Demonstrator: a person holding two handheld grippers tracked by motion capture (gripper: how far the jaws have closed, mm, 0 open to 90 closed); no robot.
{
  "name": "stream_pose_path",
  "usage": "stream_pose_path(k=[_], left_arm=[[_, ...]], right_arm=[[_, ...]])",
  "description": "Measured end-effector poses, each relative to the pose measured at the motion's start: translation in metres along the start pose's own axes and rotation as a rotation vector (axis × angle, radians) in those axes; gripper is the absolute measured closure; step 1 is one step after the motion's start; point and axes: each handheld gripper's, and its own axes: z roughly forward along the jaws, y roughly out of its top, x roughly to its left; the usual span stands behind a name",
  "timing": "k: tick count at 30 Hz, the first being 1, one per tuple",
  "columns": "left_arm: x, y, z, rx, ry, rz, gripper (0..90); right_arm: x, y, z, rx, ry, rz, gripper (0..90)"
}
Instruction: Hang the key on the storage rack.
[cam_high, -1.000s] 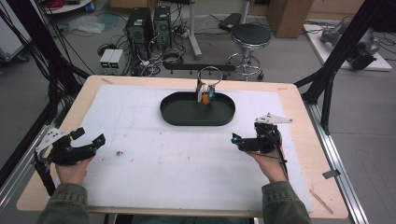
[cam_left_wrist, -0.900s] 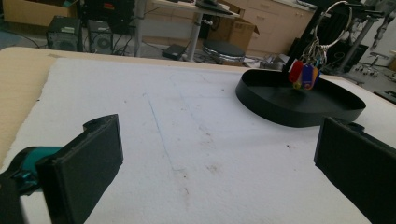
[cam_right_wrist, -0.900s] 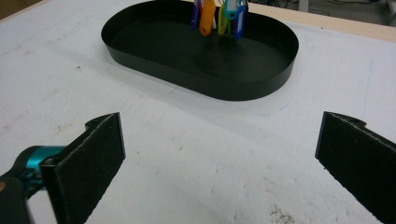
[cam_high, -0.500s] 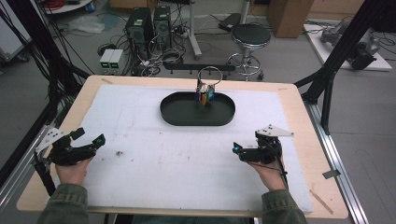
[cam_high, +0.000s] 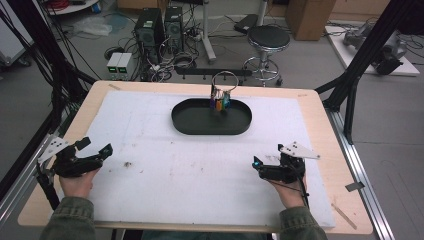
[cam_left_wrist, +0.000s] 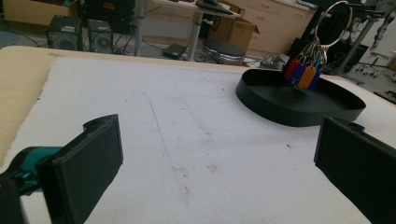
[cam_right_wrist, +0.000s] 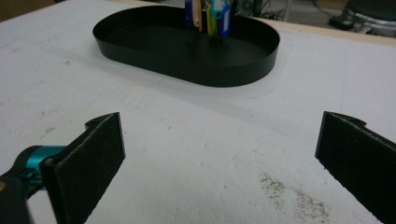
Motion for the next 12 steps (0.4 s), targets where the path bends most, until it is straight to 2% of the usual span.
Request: stream_pose_path(k=[3,4,5,11,12], left_arm=[[-0.0001,-0.0001,0.0002,0.001,0.000,-0.002,1.7],[0.0001,0.0000,0.0000,0.002,-0.001,-0.001,1.7],[0.0001,0.0000,-0.0001,0.000,-0.002,-0.001,1.7],[0.0005,0.0000,0.0000,-0.001,0.000,-0.003,1.7],[0.0006,-0.0001,0.0003,0.001,0.001,-0.001,1.7]], right_arm=[[0.0004,-0.0022,-0.0055,-0.051,-0.037,-0.014,0.4],[0.0004,-0.0022,-0.0055,-0.051,-0.037,-0.014,0.4],[0.0000,-0.0042,-0.0074,-0.058,-0.059,-0.007,0.5],[-0.0028,-0.0069,-0.0120,-0.089,-0.075,0.029,0.5],[-0.0028,-0.0068,-0.0127,-0.096,-0.081,0.023,0.5]])
